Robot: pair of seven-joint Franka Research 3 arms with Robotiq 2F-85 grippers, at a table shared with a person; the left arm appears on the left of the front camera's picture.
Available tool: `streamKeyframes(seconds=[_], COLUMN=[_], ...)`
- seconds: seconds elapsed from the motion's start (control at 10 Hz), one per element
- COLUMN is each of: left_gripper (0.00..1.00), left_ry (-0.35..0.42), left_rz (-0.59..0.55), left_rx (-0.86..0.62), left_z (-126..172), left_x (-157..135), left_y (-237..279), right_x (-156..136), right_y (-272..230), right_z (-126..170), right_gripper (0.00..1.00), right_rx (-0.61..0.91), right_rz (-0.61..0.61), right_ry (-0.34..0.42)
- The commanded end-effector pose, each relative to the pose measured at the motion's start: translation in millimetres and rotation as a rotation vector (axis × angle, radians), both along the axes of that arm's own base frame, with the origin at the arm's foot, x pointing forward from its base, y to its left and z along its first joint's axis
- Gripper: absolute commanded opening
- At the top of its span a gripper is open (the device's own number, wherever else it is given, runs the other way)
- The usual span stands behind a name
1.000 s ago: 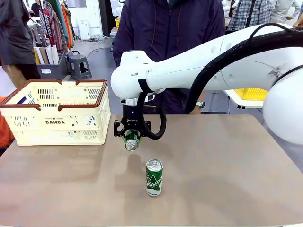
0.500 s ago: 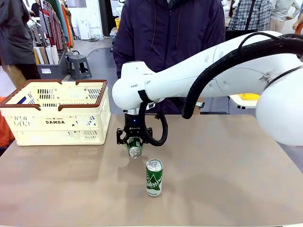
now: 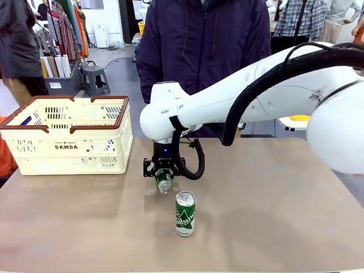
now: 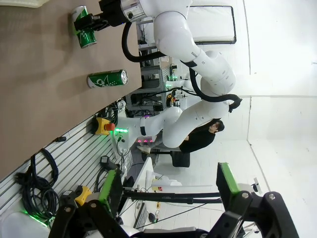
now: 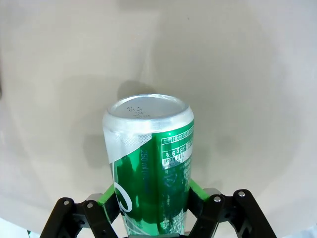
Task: Place the drinks into the Shopping basket.
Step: Pick up one drink and place it into the Shopping basket.
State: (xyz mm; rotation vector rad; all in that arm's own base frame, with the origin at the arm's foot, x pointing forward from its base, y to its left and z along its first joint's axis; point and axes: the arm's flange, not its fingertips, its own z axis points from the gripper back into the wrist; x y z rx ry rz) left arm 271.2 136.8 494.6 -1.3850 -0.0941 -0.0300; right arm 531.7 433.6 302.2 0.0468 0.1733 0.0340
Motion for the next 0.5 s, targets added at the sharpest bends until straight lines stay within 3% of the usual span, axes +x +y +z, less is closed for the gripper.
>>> streamKeyframes(seconds=[0.0,0.1,0.4], left_gripper=[1.00,1.00,1.00], left_ry=[-0.005,-0.005,-0.005], left_rz=[0.006,0.006,0.006], left_rx=[-0.018,-0.018,-0.018], left_z=[3.0,3.0,3.0], left_x=[-1.1,-1.1,-1.1], left_y=[-1.1,-1.1,-1.1], right_x=[-4.5,-1.8,-1.4], right_y=[-7.5,-8.1,-5.2], right_z=[5.3,4.9,4.6], right_gripper=[0.75,1.00,1.00], right_rx=[0.027,0.024,0.025], right_rz=[0.007,0.009,0.022], right_ry=[-0.003,-0.002,-0.002])
